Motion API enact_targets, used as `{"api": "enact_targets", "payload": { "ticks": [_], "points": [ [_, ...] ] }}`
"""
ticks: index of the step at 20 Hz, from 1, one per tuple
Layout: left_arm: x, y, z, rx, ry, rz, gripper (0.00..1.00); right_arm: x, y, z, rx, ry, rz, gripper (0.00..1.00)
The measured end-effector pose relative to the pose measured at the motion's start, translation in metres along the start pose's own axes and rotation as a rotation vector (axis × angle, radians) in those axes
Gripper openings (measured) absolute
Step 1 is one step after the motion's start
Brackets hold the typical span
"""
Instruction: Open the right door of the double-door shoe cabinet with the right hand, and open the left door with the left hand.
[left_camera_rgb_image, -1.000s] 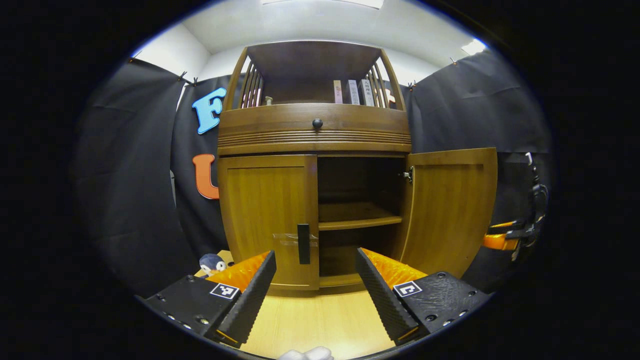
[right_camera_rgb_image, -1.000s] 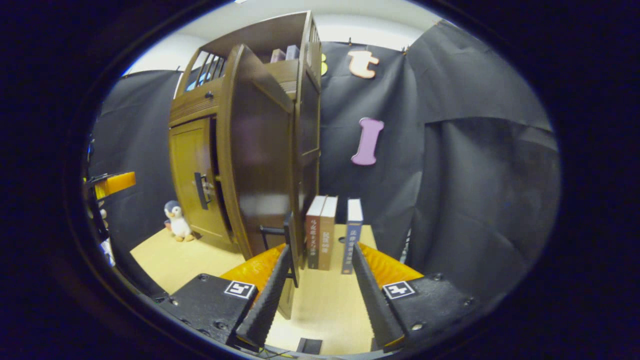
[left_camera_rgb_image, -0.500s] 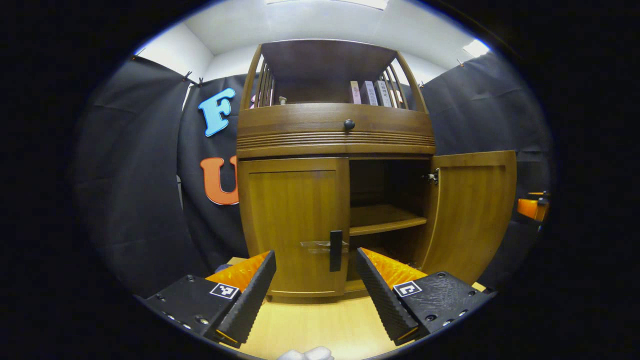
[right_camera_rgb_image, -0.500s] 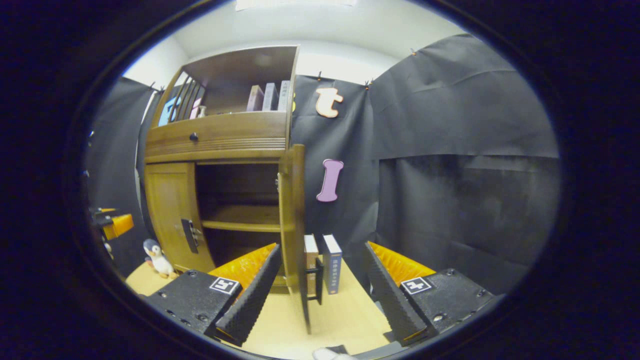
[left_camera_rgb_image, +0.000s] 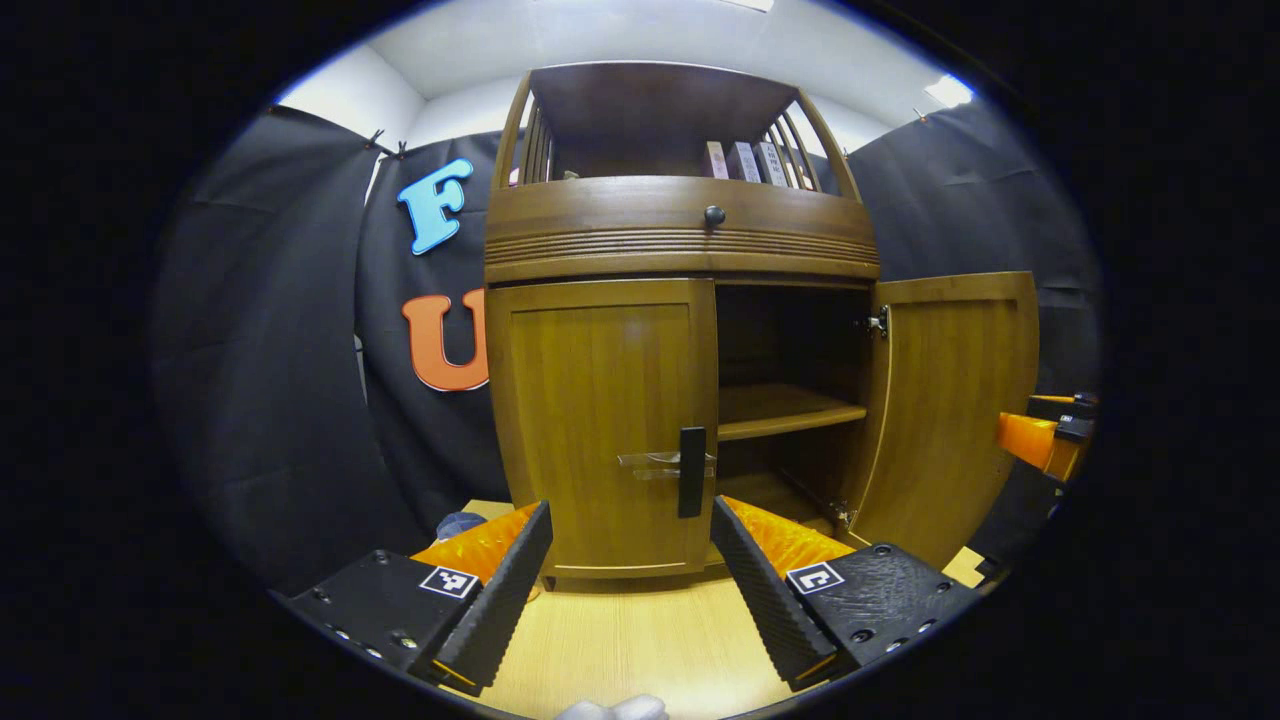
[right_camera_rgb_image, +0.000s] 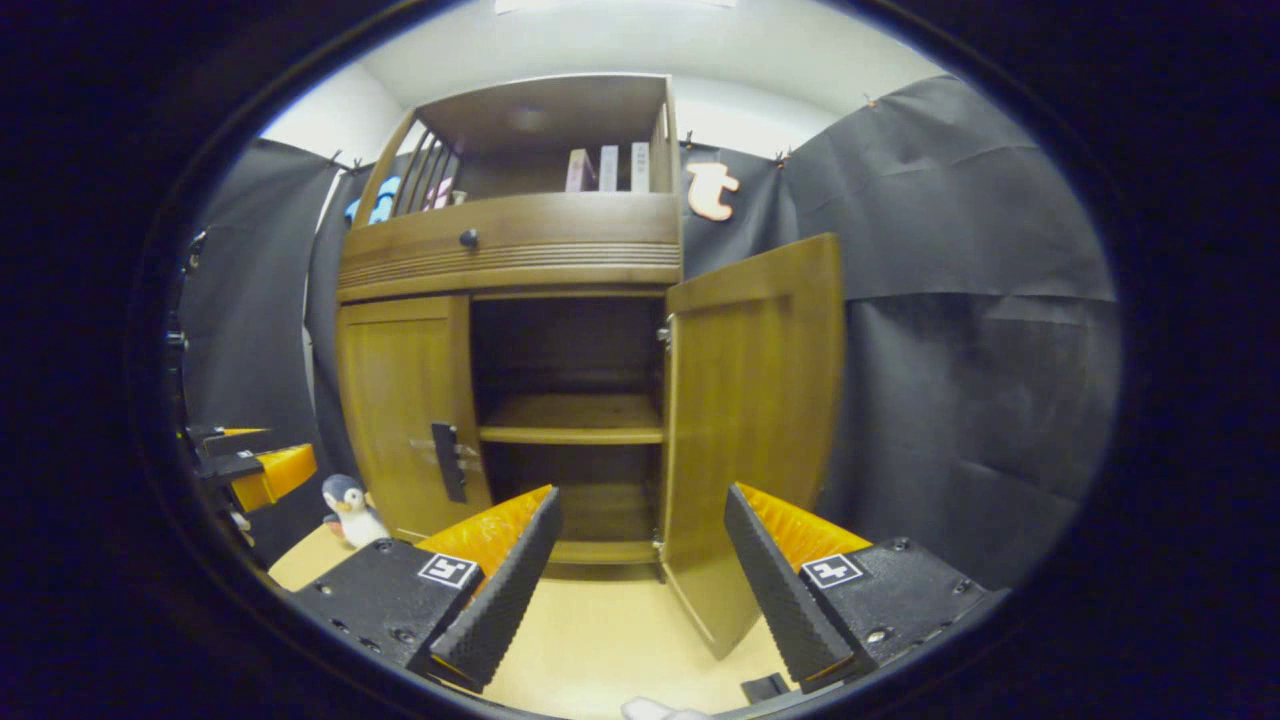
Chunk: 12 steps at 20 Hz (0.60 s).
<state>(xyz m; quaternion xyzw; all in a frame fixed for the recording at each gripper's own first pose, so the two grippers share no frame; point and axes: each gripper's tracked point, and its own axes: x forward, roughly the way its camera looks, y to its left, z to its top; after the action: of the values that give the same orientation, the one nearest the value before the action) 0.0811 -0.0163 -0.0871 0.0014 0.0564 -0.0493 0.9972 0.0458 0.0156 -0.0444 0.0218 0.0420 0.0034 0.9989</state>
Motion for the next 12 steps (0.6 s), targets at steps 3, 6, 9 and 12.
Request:
{"api": "enact_targets", "payload": {
  "ticks": [3, 6, 9, 12],
  "points": [
    [0.024, -0.008, -0.001, 0.002, -0.019, -0.012, 1.0, 0.005, 0.011, 0.001, 0.003, 0.017, 0.001, 1.0],
    [0.062, -0.024, -0.005, -0.028, -0.024, -0.039, 0.96, 0.008, 0.009, 0.005, -0.01, 0.027, -0.012, 1.0],
    [0.108, -0.037, -0.01, -0.03, -0.046, -0.044, 0.96, 0.009, 0.004, 0.012, -0.043, 0.029, -0.03, 1.0],
    [0.151, -0.05, -0.024, -0.054, -0.025, -0.054, 0.96, 0.007, -0.003, 0.015, -0.079, 0.041, -0.041, 1.0]
  ]
}}
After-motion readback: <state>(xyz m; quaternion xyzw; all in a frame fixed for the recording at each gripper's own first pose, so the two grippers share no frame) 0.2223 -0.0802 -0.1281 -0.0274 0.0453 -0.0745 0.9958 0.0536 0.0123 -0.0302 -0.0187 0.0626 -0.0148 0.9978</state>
